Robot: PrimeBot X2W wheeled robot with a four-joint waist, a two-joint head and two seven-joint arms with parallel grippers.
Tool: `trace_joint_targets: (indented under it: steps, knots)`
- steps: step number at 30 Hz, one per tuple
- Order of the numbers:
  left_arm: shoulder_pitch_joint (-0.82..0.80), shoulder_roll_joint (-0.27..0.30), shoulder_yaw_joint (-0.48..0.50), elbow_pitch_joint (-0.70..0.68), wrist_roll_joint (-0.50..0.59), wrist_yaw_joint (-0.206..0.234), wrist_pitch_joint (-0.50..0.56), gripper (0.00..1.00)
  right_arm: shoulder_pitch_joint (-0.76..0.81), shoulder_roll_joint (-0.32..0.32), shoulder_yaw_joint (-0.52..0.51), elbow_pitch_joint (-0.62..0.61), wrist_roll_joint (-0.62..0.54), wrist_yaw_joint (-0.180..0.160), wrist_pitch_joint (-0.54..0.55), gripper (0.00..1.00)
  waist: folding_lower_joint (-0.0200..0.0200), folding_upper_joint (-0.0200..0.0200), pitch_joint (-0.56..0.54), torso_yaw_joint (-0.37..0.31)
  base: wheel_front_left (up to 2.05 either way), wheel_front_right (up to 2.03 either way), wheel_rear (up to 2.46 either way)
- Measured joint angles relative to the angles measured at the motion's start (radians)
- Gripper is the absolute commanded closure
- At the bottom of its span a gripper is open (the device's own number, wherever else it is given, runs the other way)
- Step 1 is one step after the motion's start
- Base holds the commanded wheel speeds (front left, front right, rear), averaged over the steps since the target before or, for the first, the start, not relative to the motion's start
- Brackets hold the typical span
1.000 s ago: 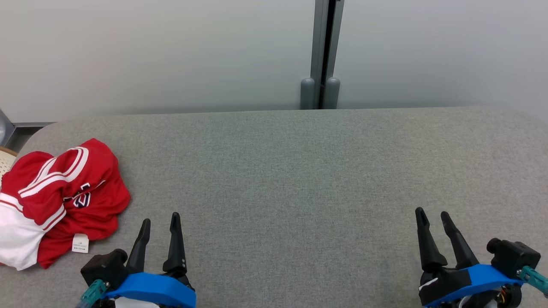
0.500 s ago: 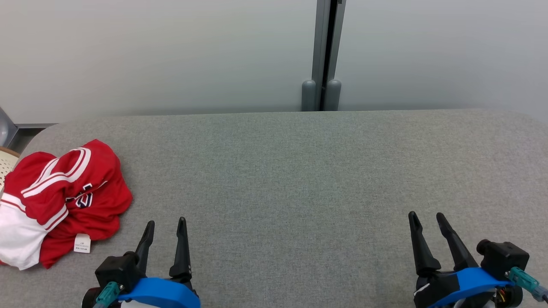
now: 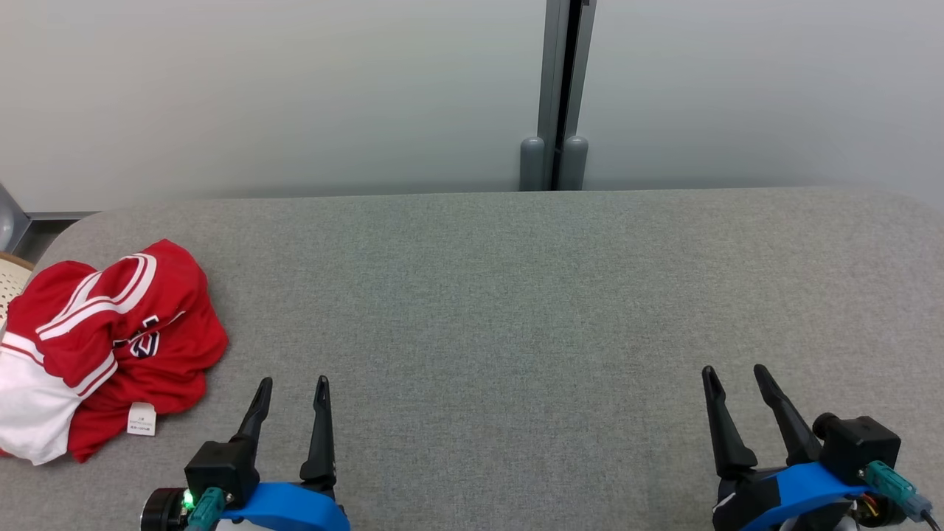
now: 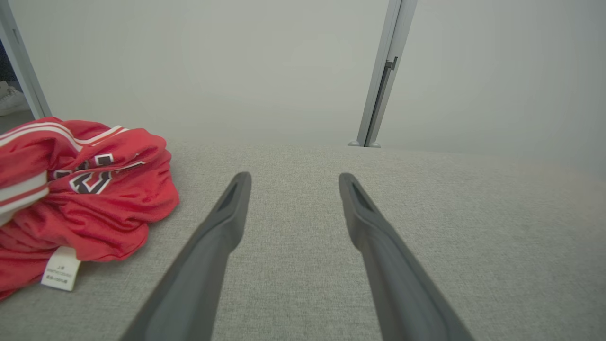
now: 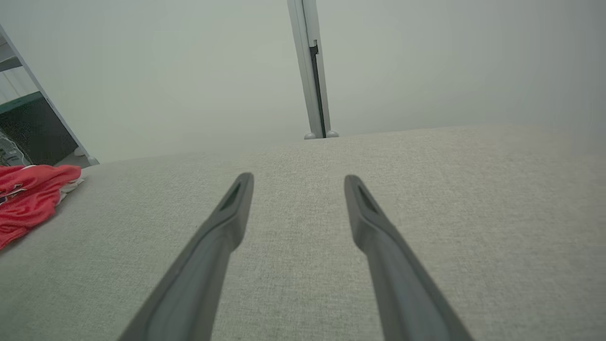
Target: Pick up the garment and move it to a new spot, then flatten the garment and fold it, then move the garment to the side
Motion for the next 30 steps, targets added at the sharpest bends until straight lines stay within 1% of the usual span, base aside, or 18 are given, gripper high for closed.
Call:
trace_joint_targets:
  steps: [12,30]
  knots:
    - [0.0,0.006,-0.004,0.0,0.044,0.027,-0.019,0.0,0.003,-0.001,-0.016,-0.003,-0.064,0.0,-0.021,0.0,0.0,0.0,-0.004,-0.002,0.0,0.0,0.0]
    - [0.006,0.012,0.003,-0.003,0.01,0.035,-0.016,0.0,0.006,-0.001,-0.016,0.01,-0.044,0.0,-0.035,0.0,0.0,0.0,-0.007,0.003,0.0,0.0,0.0]
